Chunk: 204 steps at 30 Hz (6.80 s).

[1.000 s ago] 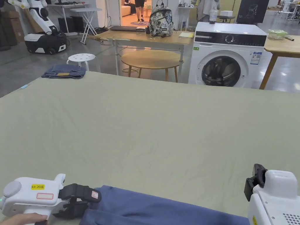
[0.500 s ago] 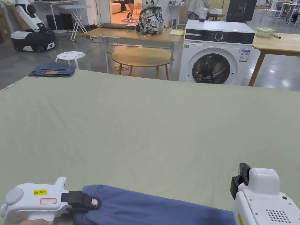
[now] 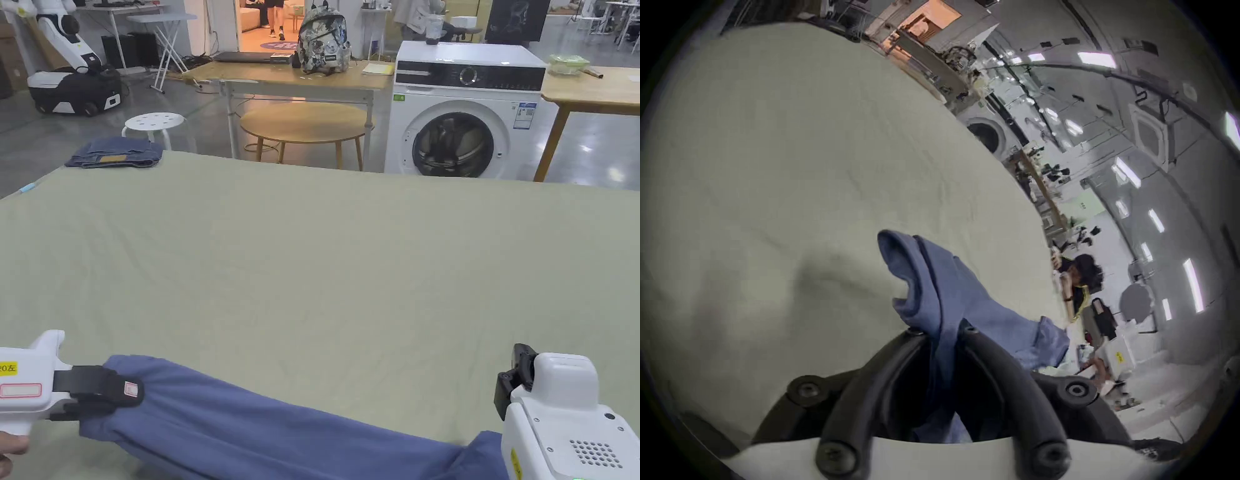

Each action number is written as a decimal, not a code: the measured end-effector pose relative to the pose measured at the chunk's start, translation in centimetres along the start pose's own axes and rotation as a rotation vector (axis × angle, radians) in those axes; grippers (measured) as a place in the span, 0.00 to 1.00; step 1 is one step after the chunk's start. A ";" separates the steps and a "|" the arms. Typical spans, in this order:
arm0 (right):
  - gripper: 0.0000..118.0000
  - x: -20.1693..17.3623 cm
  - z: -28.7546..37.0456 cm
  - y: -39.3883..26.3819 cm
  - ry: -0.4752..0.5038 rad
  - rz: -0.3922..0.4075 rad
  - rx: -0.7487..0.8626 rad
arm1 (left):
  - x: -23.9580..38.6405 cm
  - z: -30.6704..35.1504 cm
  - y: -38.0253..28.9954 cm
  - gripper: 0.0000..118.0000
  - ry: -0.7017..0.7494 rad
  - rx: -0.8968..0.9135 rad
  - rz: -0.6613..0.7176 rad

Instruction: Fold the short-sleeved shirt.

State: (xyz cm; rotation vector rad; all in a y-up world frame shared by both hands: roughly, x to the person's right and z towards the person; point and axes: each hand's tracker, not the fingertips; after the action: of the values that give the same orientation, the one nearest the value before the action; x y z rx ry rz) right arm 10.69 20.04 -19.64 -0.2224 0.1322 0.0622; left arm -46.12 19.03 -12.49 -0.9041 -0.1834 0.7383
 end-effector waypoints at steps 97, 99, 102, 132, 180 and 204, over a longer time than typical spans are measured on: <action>0.00 4.0 1.8 -0.9 -0.064 -0.054 -0.016 | 1.7 -14.9 -6.3 0.70 -0.223 -0.256 0.093; 0.00 3.9 1.9 -1.0 -0.063 -0.053 -0.019 | 1.3 -15.1 -6.7 0.70 -0.332 -0.209 0.128; 0.00 3.7 1.9 -1.0 -0.061 -0.054 -0.023 | 0.1 -16.6 -6.8 0.57 -0.388 -0.238 0.174; 0.00 3.3 1.3 -0.8 -0.045 -0.050 -0.027 | 11.5 -4.9 -2.6 0.05 -0.078 -0.063 -0.194; 0.00 6.6 2.8 -2.2 -0.118 -0.067 -0.076 | 26.7 -28.9 -13.6 0.09 -0.199 -0.463 -0.266; 0.00 4.2 0.8 0.7 -0.091 -0.066 0.023 | 24.5 -14.3 -8.1 0.00 0.078 0.464 -0.521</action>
State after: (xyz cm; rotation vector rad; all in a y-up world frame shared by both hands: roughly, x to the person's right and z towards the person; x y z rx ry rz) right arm 14.93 21.12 -19.57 -0.2009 0.0352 0.0046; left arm -17.55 22.60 -18.93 -0.4102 -0.1596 0.2391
